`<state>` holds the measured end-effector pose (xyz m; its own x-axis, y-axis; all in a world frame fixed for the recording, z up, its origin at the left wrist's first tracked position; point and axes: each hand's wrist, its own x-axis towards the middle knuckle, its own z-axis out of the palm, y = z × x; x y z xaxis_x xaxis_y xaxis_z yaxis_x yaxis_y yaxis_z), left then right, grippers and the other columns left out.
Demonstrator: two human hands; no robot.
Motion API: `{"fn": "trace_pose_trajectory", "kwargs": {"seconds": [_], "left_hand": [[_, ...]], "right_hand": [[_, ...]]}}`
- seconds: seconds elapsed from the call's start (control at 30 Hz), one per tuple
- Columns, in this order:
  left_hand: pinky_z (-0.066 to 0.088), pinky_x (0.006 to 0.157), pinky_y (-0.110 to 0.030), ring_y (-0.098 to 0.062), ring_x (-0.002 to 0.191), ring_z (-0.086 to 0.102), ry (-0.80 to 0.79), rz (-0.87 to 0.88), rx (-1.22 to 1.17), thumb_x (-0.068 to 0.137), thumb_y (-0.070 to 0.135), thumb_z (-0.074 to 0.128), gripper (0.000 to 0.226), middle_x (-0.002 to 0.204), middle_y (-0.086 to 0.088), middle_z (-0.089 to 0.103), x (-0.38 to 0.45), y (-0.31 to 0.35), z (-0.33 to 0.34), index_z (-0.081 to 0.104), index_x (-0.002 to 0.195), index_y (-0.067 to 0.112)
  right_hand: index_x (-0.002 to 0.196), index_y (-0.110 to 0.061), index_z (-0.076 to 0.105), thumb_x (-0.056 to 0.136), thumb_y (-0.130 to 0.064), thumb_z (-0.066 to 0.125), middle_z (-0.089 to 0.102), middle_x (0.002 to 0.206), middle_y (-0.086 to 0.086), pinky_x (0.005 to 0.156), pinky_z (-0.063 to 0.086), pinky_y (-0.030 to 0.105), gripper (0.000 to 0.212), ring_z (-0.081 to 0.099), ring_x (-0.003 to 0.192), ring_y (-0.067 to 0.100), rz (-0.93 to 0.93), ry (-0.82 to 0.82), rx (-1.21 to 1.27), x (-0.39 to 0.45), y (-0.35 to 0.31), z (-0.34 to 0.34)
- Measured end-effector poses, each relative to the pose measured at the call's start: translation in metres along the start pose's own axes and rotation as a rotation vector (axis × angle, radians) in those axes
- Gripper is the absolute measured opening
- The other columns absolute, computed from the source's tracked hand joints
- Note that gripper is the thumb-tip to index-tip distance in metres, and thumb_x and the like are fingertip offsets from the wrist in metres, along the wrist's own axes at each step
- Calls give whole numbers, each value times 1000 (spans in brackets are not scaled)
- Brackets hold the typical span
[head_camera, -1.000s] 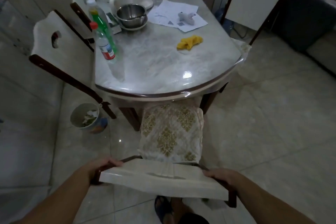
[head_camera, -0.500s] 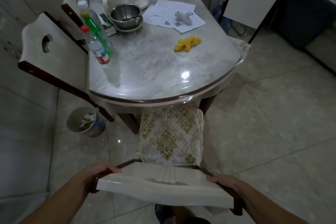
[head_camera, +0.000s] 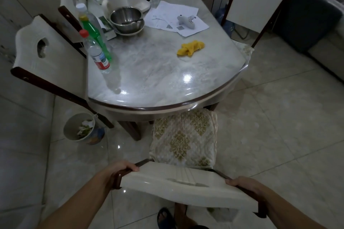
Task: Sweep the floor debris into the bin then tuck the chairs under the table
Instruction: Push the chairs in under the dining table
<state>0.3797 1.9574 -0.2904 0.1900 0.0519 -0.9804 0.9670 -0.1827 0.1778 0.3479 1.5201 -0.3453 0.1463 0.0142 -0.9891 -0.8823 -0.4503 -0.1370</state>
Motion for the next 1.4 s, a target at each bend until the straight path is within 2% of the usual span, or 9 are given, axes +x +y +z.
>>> {"fn": "trace_pose_trajectory", "kwargs": {"seconds": [0.1, 0.2, 0.33, 0.43, 0.53, 0.67, 1.03, 1.17, 1.4], "left_hand": [[50, 59, -32, -33, 69, 62, 18, 8, -26, 73, 3, 76, 35, 94, -26, 67, 6, 4, 2, 61, 102, -12], [50, 46, -26, -28, 48, 64, -38, -27, -27, 84, 1, 65, 18, 63, -21, 68, 12, 2, 12, 62, 96, -12], [43, 29, -23, -26, 31, 59, -23, -3, -107, 90, -3, 58, 16, 49, -22, 64, 14, 10, 19, 61, 77, -12], [44, 34, -25, -25, 29, 58, 1, 3, -141, 87, -3, 59, 16, 47, -21, 62, 15, 23, 25, 60, 74, -12], [48, 42, -27, -27, 37, 62, -51, -29, -142, 85, -1, 61, 16, 55, -21, 66, 20, 28, 39, 64, 87, -17], [49, 57, -33, -30, 51, 63, -70, -22, -214, 79, -3, 64, 17, 66, -23, 67, 21, 34, 60, 67, 87, -17], [55, 64, -39, -37, 80, 65, -101, -97, -289, 55, 6, 76, 66, 100, -25, 66, 29, 52, 92, 64, 119, -9], [56, 62, -37, -36, 76, 66, -135, -108, -265, 62, 7, 71, 59, 97, -24, 67, 31, 54, 94, 64, 118, -10], [50, 42, -29, -31, 43, 63, -228, -130, -252, 80, 7, 55, 16, 61, -19, 65, 28, 45, 108, 62, 87, -6]], "right_hand": [[102, 2, 65, 92, -30, 63, 67, 82, 14, 47, 50, 22, 34, 67, 60, 21, 25, 25, -5, -7, -15, -11], [94, -1, 63, 91, -30, 64, 66, 87, 13, 53, 50, 26, 29, 64, 70, 24, 30, 32, -5, -5, -32, -27], [111, 1, 62, 89, -31, 67, 65, 98, 15, 69, 51, 33, 39, 63, 84, 28, 26, 10, -121, -7, -63, -47], [113, -1, 59, 92, -31, 63, 64, 93, 12, 58, 53, 27, 37, 65, 72, 21, 11, 13, -186, -11, -83, -62], [95, -3, 63, 94, -29, 59, 66, 82, 8, 47, 51, 22, 26, 66, 59, 16, 27, -15, -169, -11, -92, -85], [91, -2, 65, 92, -26, 61, 74, 69, 9, 61, 56, 29, 25, 70, 60, 22, 26, -30, -153, -9, -103, -113], [104, 4, 66, 62, -27, 87, 73, 93, 23, 73, 57, 41, 57, 71, 80, 35, 55, -27, -127, -1, -116, -165], [108, 3, 67, 84, -22, 69, 74, 81, 19, 67, 55, 37, 35, 69, 71, 32, 3, 10, -54, -14, -118, -159], [117, 2, 63, 92, -30, 59, 69, 101, 21, 77, 54, 40, 40, 68, 78, 31, 24, 62, -180, -21, -101, -149]]}}
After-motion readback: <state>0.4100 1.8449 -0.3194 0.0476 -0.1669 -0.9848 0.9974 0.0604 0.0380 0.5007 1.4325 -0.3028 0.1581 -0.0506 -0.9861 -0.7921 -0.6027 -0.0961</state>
